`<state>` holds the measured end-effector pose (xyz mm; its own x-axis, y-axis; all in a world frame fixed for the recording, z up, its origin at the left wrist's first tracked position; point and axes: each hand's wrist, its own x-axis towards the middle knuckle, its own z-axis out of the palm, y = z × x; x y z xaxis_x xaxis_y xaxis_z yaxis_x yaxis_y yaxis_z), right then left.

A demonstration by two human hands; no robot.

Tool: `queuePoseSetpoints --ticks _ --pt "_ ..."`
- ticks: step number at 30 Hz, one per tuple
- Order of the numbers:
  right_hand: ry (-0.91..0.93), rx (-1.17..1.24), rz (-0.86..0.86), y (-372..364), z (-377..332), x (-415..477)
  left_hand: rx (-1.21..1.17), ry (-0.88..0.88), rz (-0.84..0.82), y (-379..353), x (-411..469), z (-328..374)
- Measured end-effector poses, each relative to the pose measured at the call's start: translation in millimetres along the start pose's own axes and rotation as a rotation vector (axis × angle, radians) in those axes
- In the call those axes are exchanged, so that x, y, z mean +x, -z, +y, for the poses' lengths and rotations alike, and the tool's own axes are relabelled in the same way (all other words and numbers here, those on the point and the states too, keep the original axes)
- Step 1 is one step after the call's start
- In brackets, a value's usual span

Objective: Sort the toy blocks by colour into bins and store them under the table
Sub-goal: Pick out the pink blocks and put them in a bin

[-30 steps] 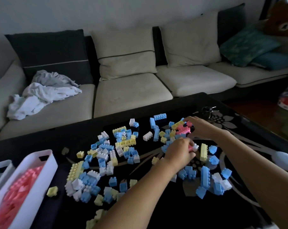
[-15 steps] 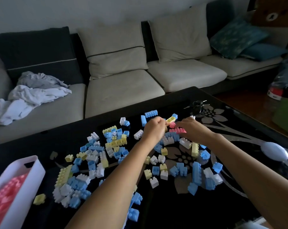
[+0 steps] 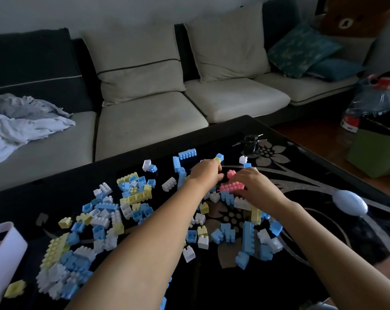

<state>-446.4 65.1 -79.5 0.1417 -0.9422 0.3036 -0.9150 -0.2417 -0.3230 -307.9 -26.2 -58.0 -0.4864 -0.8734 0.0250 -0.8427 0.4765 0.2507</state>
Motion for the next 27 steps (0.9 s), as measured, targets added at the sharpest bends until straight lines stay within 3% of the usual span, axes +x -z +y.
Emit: queuePoseSetpoints --ticks 9,14,22,27 --pt "-0.022 0.125 -0.102 6.5 13.0 -4.1 -0.095 -0.235 -0.163 10.9 -5.9 26.1" --pt "-0.079 0.273 -0.101 8.3 20.6 -9.0 -0.06 -0.176 -0.151 5.9 -2.1 32.4" --pt "-0.105 0.242 -0.046 11.5 14.2 -7.0 -0.106 -0.065 0.029 23.4 -13.7 18.2" --pt "-0.267 0.461 0.149 39.9 -1.1 -7.7 -0.34 0.047 0.18 49.1 -49.8 -5.1"
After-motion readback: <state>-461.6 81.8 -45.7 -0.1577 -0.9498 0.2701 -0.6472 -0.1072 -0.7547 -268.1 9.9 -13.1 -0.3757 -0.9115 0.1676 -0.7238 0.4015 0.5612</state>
